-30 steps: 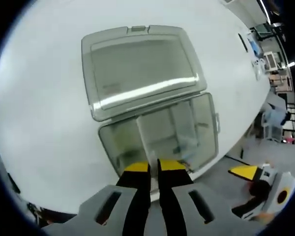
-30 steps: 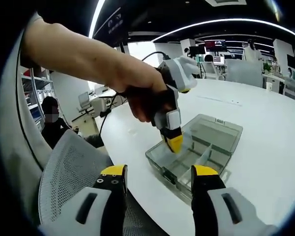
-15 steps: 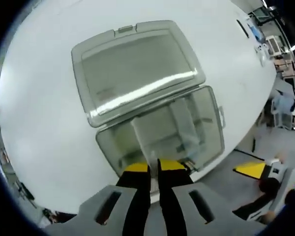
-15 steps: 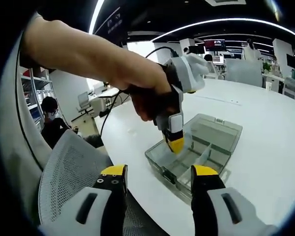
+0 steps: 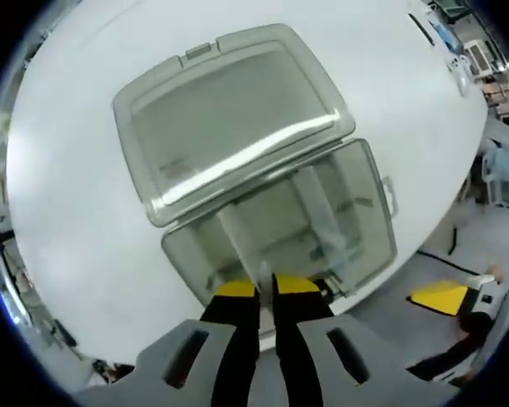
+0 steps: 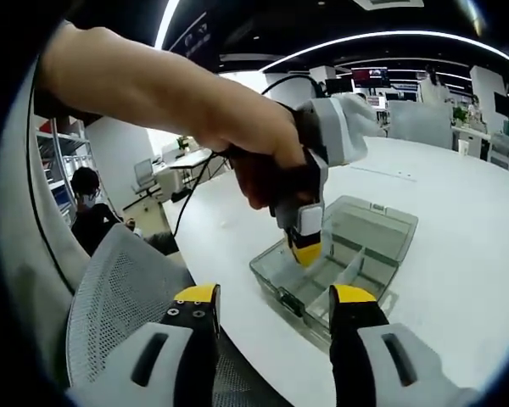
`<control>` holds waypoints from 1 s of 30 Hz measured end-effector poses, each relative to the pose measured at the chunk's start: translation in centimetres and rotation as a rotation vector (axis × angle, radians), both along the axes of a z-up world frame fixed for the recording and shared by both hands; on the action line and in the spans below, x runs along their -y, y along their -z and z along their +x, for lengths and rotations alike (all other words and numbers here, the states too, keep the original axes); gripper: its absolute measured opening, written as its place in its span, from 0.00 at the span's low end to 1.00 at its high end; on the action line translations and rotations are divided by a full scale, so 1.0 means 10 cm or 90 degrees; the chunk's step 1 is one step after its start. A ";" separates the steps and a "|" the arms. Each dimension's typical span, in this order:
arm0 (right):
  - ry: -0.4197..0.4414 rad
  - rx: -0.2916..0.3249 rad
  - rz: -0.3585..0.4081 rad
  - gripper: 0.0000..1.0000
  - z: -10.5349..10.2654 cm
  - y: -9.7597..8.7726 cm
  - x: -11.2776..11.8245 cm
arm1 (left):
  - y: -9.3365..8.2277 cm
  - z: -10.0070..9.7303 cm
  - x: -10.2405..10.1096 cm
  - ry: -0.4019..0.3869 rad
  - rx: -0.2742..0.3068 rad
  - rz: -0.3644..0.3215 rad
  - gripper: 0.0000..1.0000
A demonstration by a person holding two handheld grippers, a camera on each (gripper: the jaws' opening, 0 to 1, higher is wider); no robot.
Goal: Insert the divider into the dual guide fixture by aligning both edges with the guide slots and pushing it downward to the bottom, including one-sided entry, uneven engagement, binding, and posture correction.
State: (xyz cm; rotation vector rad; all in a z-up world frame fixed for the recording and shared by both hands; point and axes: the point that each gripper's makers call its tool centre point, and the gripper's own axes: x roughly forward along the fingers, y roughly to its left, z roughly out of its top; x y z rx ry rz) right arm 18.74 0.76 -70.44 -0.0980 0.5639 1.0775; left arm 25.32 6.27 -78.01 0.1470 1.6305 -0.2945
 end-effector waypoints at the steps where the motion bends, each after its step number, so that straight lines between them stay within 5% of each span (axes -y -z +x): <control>1: 0.000 0.000 0.001 0.48 0.00 0.00 0.00 | 0.00 0.00 0.00 0.005 -0.001 0.005 0.02; 30: 0.008 -0.002 0.004 0.48 0.00 0.00 0.03 | 0.12 -0.01 0.03 0.045 -0.017 0.066 0.03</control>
